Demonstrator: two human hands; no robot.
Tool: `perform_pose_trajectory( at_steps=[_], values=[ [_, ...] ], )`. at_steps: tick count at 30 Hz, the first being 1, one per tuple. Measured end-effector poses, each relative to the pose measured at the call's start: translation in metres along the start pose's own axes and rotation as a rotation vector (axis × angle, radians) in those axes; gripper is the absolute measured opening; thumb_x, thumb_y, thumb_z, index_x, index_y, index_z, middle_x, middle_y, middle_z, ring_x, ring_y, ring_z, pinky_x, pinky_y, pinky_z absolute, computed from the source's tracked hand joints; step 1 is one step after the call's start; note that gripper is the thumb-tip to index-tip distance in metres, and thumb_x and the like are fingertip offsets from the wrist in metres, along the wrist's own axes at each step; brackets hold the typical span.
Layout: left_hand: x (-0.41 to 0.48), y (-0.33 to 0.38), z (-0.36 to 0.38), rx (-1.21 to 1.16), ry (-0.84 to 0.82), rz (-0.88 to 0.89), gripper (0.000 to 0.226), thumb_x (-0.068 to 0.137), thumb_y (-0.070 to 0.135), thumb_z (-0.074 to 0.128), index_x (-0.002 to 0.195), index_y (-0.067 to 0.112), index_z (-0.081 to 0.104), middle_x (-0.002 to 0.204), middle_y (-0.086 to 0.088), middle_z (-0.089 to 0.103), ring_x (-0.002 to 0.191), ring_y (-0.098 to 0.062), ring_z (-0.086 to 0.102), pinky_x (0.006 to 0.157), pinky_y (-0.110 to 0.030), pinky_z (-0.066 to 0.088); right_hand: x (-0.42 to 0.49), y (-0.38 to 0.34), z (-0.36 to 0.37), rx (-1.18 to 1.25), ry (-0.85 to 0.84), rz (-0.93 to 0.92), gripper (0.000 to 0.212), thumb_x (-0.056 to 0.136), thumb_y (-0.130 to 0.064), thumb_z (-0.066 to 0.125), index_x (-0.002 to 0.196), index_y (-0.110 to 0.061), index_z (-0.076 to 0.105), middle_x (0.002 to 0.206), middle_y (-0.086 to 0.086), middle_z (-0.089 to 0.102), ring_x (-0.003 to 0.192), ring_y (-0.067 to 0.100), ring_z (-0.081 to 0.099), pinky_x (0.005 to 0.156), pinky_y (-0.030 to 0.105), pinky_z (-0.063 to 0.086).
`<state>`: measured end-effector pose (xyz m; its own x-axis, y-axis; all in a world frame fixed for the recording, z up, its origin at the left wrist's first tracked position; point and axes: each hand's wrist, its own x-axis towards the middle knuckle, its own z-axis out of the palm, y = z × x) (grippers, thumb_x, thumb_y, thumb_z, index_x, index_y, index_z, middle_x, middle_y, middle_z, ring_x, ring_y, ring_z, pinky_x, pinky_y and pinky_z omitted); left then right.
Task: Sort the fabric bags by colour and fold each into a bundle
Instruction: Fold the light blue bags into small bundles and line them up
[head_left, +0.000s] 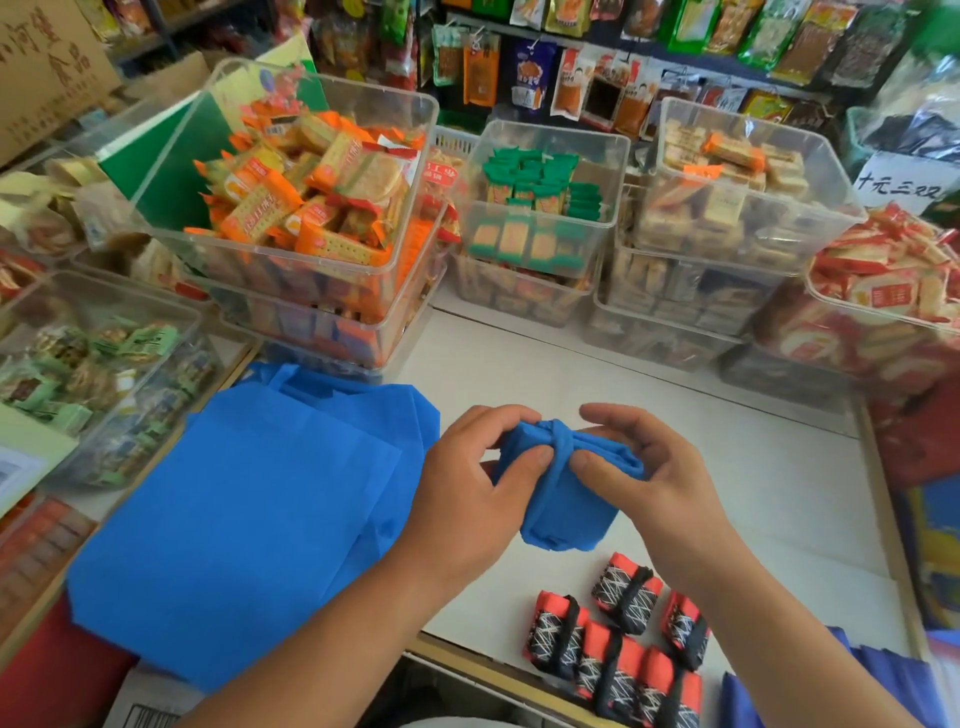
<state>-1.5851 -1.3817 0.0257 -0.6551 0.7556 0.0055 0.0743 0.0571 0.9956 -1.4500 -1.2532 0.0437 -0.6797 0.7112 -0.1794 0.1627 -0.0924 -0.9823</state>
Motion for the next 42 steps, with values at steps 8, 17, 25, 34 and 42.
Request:
perform_pose_trajectory(
  at_steps=[8,17,25,34,42],
  values=[
    [-0.003,-0.012,-0.009,-0.010,-0.141,-0.173,0.022,0.095,0.014,0.071,0.112,0.028,0.073,0.107,0.011,0.073,0.105,-0.013,0.070,0.087,-0.040,0.062,-0.001,0.019,0.005,-0.138,0.022,0.040,0.016,0.089,-0.009,0.078,0.087,-0.026,0.078,0.086,0.004,0.076,0.082,0.022,0.070,0.072,0.035,0.057],
    [-0.004,-0.014,-0.014,-0.068,-0.263,-0.230,0.018,0.096,0.015,0.071,0.112,0.024,0.074,0.102,0.002,0.075,0.097,-0.018,0.073,0.080,-0.036,0.063,-0.001,0.020,0.005,-0.245,-0.117,-0.005,0.018,0.097,-0.008,0.069,0.089,-0.025,0.072,0.086,0.000,0.074,0.081,0.025,0.067,0.069,0.035,0.055],
    [-0.002,-0.023,-0.008,-0.061,-0.069,-0.225,0.021,0.091,0.017,0.077,0.110,0.026,0.075,0.100,0.009,0.076,0.094,-0.013,0.073,0.079,-0.032,0.063,0.003,0.032,-0.002,0.102,-0.102,0.191,0.033,0.086,-0.027,0.083,0.111,-0.011,0.069,0.108,0.011,0.075,0.102,0.029,0.072,0.087,0.041,0.057],
    [-0.015,-0.035,0.000,-0.003,0.148,-0.277,0.012,0.093,0.025,0.075,0.103,0.031,0.069,0.094,0.013,0.072,0.086,-0.005,0.068,0.067,-0.018,0.054,-0.003,0.041,0.028,-0.126,0.129,0.126,0.013,0.096,-0.014,0.072,0.102,-0.023,0.078,0.095,-0.006,0.080,0.095,0.017,0.075,0.087,0.044,0.061],
    [-0.008,-0.028,-0.019,-0.184,-0.034,-0.387,0.014,0.095,0.015,0.072,0.107,0.022,0.075,0.098,0.003,0.078,0.092,-0.012,0.074,0.077,-0.026,0.061,-0.005,0.037,0.037,-0.117,0.069,0.138,0.014,0.100,-0.013,0.066,0.105,-0.020,0.076,0.097,-0.002,0.080,0.095,0.017,0.075,0.087,0.041,0.062]
  ],
)
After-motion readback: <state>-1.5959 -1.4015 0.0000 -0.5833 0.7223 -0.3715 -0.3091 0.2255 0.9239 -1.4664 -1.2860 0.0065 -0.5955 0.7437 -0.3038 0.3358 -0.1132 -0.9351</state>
